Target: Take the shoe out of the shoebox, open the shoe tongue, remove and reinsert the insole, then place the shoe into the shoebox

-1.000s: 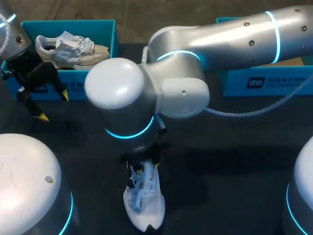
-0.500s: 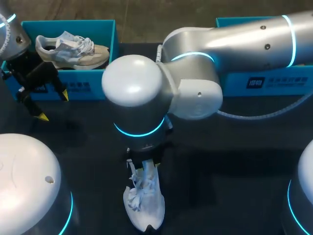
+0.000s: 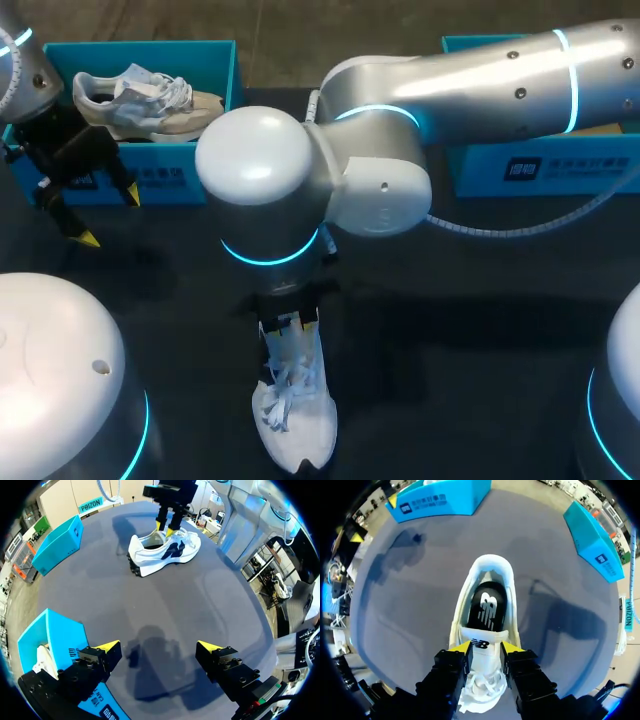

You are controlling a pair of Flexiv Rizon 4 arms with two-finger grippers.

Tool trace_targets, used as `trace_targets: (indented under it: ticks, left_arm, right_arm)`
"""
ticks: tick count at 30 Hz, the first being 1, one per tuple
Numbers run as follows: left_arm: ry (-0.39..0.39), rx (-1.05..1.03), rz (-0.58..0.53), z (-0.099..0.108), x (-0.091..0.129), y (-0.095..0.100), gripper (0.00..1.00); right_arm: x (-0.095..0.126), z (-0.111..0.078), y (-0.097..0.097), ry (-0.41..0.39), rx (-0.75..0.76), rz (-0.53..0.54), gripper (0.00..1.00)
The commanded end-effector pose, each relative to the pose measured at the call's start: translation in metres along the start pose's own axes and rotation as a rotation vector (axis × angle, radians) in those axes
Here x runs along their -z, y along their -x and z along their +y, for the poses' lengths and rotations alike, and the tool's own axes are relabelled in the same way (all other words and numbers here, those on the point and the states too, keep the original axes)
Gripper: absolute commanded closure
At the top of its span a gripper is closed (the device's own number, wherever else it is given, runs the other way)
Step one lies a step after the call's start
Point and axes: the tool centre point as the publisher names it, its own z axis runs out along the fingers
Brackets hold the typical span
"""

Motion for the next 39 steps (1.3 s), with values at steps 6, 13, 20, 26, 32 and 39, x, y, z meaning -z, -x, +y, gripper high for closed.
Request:
trace_targets:
  ticks: [6,13,20,26,32,39]
  left_arm:
    - [0.004,0.001,0.000,-0.001,0.000,0.000,0.00]
    - [0.004,0.001,0.000,-0.001,0.000,0.000,0.00]
    - [0.004,0.001,0.000,-0.001,0.000,0.000,0.00]
    - [0.004,0.001,0.000,-0.001,0.000,0.000,0.00]
    - [0.004,0.001,0.000,-0.001,0.000,0.000,0.00]
    - [0.004,0.001,0.000,-0.001,0.000,0.000,0.00]
  right_arm:
    - [0.019,-0.007,0.002,0.034,-0.515,0.011,0.62]
    - [0.057,-0.006,0.008,0.089,-0.322,0.071,0.61]
    - [0.068,0.004,0.015,0.059,0.086,0.169,0.15]
    - [0.072,0.012,0.018,0.061,0.366,0.138,0.00]
    - [0.074,0.018,0.021,0.073,0.553,0.183,0.00]
    - [0.080,0.020,0.029,0.064,0.964,0.287,0.00]
